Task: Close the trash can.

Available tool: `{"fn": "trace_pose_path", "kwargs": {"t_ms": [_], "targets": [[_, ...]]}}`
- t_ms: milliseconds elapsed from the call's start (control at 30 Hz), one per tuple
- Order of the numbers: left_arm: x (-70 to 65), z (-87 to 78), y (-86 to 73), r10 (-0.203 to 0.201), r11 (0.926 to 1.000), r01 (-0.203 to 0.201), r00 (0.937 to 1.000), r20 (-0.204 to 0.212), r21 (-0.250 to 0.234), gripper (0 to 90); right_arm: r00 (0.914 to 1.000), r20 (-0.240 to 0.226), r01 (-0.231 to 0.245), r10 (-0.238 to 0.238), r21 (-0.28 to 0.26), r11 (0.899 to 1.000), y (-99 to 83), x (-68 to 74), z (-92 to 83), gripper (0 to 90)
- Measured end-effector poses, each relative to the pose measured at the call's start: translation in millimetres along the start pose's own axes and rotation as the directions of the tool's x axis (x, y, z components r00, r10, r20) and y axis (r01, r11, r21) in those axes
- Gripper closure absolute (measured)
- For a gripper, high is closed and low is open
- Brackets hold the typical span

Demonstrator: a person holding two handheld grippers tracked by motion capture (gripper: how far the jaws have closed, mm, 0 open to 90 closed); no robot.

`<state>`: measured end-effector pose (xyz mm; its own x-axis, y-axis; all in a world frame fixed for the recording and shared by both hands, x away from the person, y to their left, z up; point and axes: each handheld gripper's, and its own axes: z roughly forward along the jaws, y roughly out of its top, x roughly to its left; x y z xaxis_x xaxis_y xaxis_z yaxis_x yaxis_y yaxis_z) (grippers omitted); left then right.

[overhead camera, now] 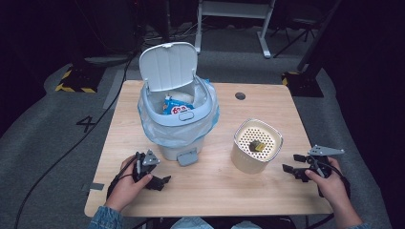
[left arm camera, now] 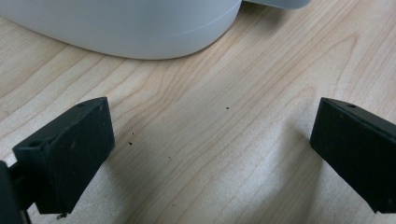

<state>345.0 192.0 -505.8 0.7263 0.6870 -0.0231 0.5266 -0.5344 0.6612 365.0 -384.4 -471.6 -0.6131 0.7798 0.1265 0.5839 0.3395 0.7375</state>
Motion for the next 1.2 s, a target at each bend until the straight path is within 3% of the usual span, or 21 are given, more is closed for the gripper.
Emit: {"fn": "trace_pose_path", "kwargs": {"t_ms": [200, 433, 500, 633, 800, 967, 1200], "targets": [[-1.0, -1.5, -1.6, -0.003, 1.0000, 0.003, 1.0000, -0.007, 0.000, 0.1, 0.9988, 0.034, 0.033, -0.034, 0.039, 0.999, -11.7, 2.1, 5.5, 21.6], [-1.4, -4.0, -3.0, -0.031, 0.9995, 0.031, 0.9993, -0.023, 0.002, 1.2, 0.9909, 0.124, 0.054, -0.054, 0.004, 0.999, -23.2, 9.4, 12.1, 18.4], [-1.0, -5.0, -2.8, -0.036, 0.9993, 0.036, 0.9990, -0.027, 0.004, 2.9, 0.9913, 0.122, 0.050, -0.050, 0.006, 0.999, -23.9, 10.0, 13.5, 18.4], [2.6, -10.7, -3.2, -0.057, 0.9984, 0.057, 0.9974, -0.045, -0.001, 17.0, 0.9888, 0.137, 0.059, -0.060, 0.014, 0.998, -26.9, 11.1, 18.1, 15.5], [7.3, -14.1, -4.3, -0.091, 0.9958, 0.091, 0.9944, -0.054, -0.004, 21.7, 0.9877, 0.149, 0.045, -0.046, 0.010, 0.999, -28.4, 11.9, 19.6, 14.4], [7.9, -16.0, -4.2, -0.114, 0.9935, 0.113, 0.9920, -0.055, -0.008, 23.0, 0.9798, 0.200, -0.004, 0.000, 0.020, 1.000, -28.2, 13.3, 21.3, 6.4], [9.5, -22.8, -2.1, -0.128, 0.9913, 0.127, 0.9912, -0.032, -0.035, 24.2, 0.9796, 0.201, -0.005, 0.000, 0.021, 1.000, -28.1, 13.2, 21.3, 6.3]]}}
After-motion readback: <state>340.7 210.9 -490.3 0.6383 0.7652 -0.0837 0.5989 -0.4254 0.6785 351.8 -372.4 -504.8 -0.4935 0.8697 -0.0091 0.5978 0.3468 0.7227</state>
